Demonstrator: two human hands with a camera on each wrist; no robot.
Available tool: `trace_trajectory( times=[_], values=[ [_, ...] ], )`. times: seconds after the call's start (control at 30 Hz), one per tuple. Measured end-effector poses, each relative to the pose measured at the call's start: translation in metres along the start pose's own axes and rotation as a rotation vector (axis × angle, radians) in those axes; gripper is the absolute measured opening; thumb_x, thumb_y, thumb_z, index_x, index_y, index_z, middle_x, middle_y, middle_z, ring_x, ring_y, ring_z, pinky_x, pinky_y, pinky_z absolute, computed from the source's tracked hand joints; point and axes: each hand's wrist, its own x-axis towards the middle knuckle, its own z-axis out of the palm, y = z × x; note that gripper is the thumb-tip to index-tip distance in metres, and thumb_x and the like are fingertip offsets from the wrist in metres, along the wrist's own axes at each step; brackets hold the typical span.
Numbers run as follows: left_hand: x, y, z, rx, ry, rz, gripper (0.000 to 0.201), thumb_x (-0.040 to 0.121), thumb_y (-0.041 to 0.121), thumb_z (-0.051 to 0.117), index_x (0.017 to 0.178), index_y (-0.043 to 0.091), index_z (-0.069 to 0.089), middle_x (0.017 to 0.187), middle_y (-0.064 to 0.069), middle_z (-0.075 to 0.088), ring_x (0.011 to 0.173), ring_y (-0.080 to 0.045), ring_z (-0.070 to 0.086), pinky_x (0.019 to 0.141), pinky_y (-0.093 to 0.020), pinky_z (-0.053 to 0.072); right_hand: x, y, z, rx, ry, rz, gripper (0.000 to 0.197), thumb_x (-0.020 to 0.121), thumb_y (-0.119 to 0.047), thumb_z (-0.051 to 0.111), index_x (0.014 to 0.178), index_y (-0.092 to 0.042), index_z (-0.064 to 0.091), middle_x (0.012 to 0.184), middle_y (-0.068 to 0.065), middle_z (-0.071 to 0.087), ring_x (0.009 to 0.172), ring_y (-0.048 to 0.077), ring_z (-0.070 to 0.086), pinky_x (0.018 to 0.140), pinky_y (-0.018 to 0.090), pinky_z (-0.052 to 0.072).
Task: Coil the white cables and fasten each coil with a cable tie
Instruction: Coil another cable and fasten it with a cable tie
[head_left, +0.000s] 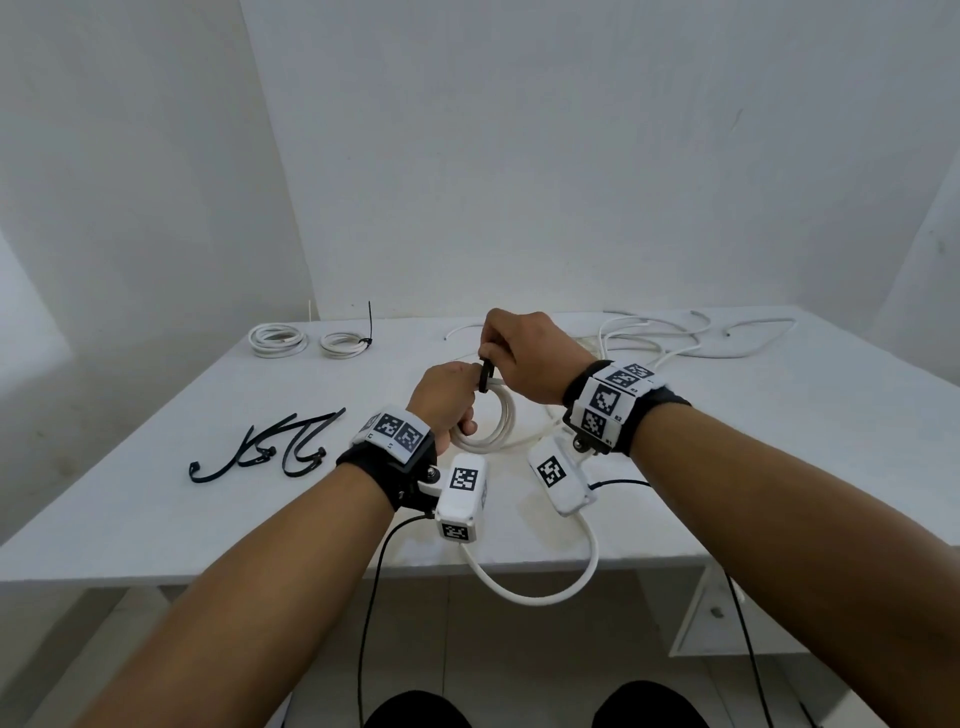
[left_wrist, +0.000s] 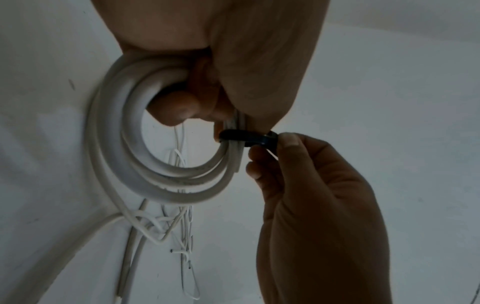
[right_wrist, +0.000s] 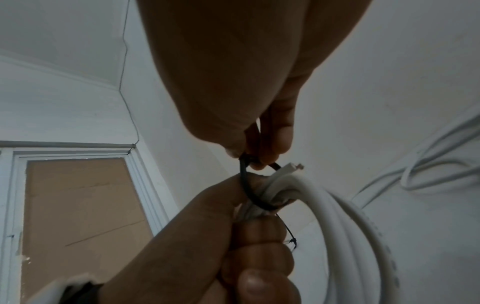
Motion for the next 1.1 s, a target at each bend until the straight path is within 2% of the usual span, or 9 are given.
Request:
trace_trajectory(
  times=[0.17,0.27,0.37,0.5,0.67,0.77,0.87,1.03,1.1],
  values=[
    [-0.001,-0.003,-0.003,-0.05,-0.085,0.076,0.04,0.097,0.019,0.052,0.062,0.023,0.069,0.054,0.004,0.042,0.045,-0.014,0.028,0.043,-0.024,0.031,0.0,0.005,-0.001,0.117,-0.026,0.11,0.008,0.095,-0.017,0.052,0.092,-0.013,0.059,0.085,-0.002,0.07,0.077,0.013,0.064,0.067,0.022,0.047],
    [0.002,-0.005,-0.005,-0.053,-0.058,0.078,0.026,0.096,0.018,0.054,0.082,0.015,0.075,0.059,0.002,0.038,0.046,-0.013,0.027,0.042,-0.023,0.032,0.003,0.005,0.001,0.27,0.014,0.206,0.009,0.096,-0.014,0.05,0.09,-0.013,0.056,0.088,0.0,0.071,0.073,0.01,0.07,0.061,0.024,0.052],
    [0.006,-0.005,-0.003,-0.078,-0.006,0.068,0.022,0.095,0.017,0.055,0.085,0.009,0.073,0.058,0.0,0.035,0.045,-0.014,0.028,0.04,-0.023,0.033,0.004,0.005,0.0,0.486,0.085,0.361,0.01,0.099,-0.014,0.049,0.09,-0.013,0.054,0.089,0.005,0.071,0.069,0.015,0.072,0.056,0.032,0.055],
    [0.009,-0.005,-0.002,-0.104,0.074,0.046,0.018,0.091,0.021,0.062,0.083,0.007,0.07,0.056,0.0,0.033,0.044,-0.015,0.032,0.039,-0.023,0.034,0.003,0.004,0.001,0.858,0.179,0.547,0.005,0.096,-0.009,0.056,0.101,-0.009,0.056,0.076,0.012,0.07,0.062,0.023,0.067,0.054,0.03,0.05],
    [0.014,-0.004,-0.003,-0.132,0.147,0.036,0.023,0.089,0.021,0.061,0.069,0.01,0.058,0.061,-0.005,0.04,0.037,-0.018,0.036,0.046,-0.025,0.032,-0.001,-0.007,0.006,1.024,0.164,0.553,0.006,0.092,-0.008,0.065,0.096,-0.004,0.066,0.078,0.014,0.069,0.06,0.02,0.066,0.057,0.027,0.054],
    [0.012,-0.005,-0.005,-0.116,0.152,0.046,0.022,0.088,0.021,0.06,0.069,0.01,0.058,0.063,-0.005,0.047,0.038,-0.018,0.038,0.049,-0.026,0.032,-0.004,-0.01,0.01,0.902,0.115,0.492,0.009,0.086,-0.011,0.073,0.094,-0.008,0.072,0.076,0.01,0.072,0.064,0.021,0.069,0.066,0.03,0.058],
    [0.008,-0.009,-0.004,-0.067,0.123,0.084,0.02,0.089,0.02,0.062,0.071,0.011,0.059,0.06,0.0,0.051,0.04,-0.016,0.036,0.046,-0.025,0.035,-0.001,-0.004,0.014,0.516,0.11,0.431,0.007,0.084,-0.017,0.072,0.091,-0.017,0.074,0.073,0.006,0.075,0.07,0.021,0.072,0.072,0.035,0.061],
    [-0.002,-0.01,0.0,-0.02,0.043,0.155,0.016,0.09,0.019,0.064,0.08,0.007,0.064,0.046,0.009,0.051,0.043,-0.015,0.029,0.043,-0.024,0.035,0.005,-0.002,0.005,0.271,-0.013,0.379,0.018,0.086,-0.011,0.061,0.088,-0.01,0.079,0.061,-0.015,0.063,0.058,0.003,0.058,0.062,0.022,0.048],
    [-0.002,-0.01,-0.001,0.003,0.044,0.167,0.015,0.089,0.019,0.064,0.084,0.005,0.067,0.044,0.009,0.049,0.043,-0.015,0.028,0.042,-0.024,0.035,0.005,-0.005,0.001,0.207,-0.082,0.33,0.022,0.089,-0.01,0.057,0.093,-0.01,0.079,0.069,-0.01,0.067,0.059,0.003,0.056,0.06,0.019,0.044]
  ],
)
